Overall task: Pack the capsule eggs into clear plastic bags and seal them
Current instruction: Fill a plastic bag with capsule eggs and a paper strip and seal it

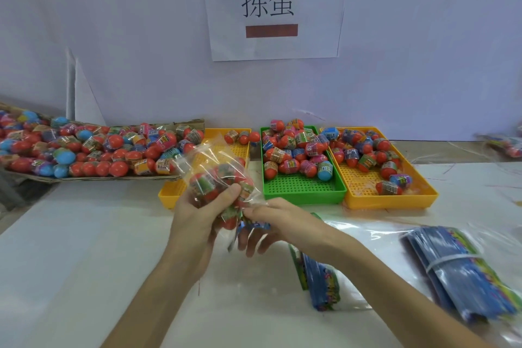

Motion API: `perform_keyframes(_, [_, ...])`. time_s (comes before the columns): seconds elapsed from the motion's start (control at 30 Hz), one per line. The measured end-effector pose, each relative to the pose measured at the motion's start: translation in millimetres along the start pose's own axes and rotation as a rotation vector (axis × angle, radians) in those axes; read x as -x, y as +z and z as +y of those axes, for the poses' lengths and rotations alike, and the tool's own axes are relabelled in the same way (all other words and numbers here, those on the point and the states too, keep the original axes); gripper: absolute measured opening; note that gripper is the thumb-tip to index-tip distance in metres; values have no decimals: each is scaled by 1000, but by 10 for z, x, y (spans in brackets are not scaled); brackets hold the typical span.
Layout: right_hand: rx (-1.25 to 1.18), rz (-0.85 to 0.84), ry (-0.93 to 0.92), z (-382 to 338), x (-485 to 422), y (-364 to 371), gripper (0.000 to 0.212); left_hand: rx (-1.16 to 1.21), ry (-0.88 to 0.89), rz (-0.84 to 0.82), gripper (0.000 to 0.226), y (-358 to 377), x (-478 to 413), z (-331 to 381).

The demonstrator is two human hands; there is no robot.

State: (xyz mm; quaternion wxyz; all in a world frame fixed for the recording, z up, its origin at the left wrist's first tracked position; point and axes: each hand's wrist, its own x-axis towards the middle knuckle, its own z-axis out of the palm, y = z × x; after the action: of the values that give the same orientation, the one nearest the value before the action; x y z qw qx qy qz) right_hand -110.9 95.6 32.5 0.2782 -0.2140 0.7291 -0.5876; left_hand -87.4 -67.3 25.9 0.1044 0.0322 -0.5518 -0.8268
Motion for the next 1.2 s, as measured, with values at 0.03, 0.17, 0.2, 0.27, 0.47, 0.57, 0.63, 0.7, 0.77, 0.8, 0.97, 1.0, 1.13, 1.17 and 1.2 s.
perform_keyframes(0.03, [101, 60, -4, -8, -1, -25, 35, -33, 26, 26, 57, -23, -12, 9])
perform_keyframes(0.17, [124, 252, -127, -50, 21, -126, 21, -68, 52, 38, 47, -92, -44, 13])
perform_keyframes(0.2, [118, 256, -167, -53, 20, -131, 19, -52, 44, 32, 48, -90, -41, 7])
perform_keyframes(0.27, [191, 287, -218, -34, 10, -141, 21, -20, 27, 28, 54, -84, -44, 5])
perform_keyframes(0.47, [145, 485, -291, -39, 24, -259, 14, 10, -3, -57, 54, -105, -44, 9])
perform_keyframes(0.57, [163, 413, -348, -32, 21, -153, 23, -174, -34, -189, 67, -44, 24, -41])
perform_keyframes(0.63, [251, 450, -423, -37, 17, -93, 12, -305, -65, -237, 75, -16, 47, -67])
perform_keyframes(0.7, [229, 533, -445, -43, 15, -120, 9, -362, -80, -239, 77, -10, 53, -66])
perform_keyframes(0.77, [66, 574, -406, -62, 35, -180, 10, -347, -81, -232, 61, -16, 35, -62])
perform_keyframes(0.8, [-28, 579, -389, -69, 50, -208, 9, -318, -77, -228, 49, -13, 30, -58])
perform_keyframes(0.97, [-134, 533, -356, -99, 69, -225, 15, -318, -55, -182, 50, 6, 38, -33])
perform_keyframes(1.0, [-138, 520, -353, -111, 71, -230, 15, -327, -48, -191, 48, 11, 45, -30])
perform_keyframes(1.13, [-98, 504, -342, -119, 71, -235, 5, -283, -28, -181, 43, 19, 62, -13])
perform_keyframes(1.17, [-80, 532, -356, -117, 75, -227, 4, -265, -31, -173, 39, 18, 64, -5])
perform_keyframes(1.2, [-79, 563, -372, -117, 75, -221, 7, -242, -34, -173, 34, 17, 63, 4])
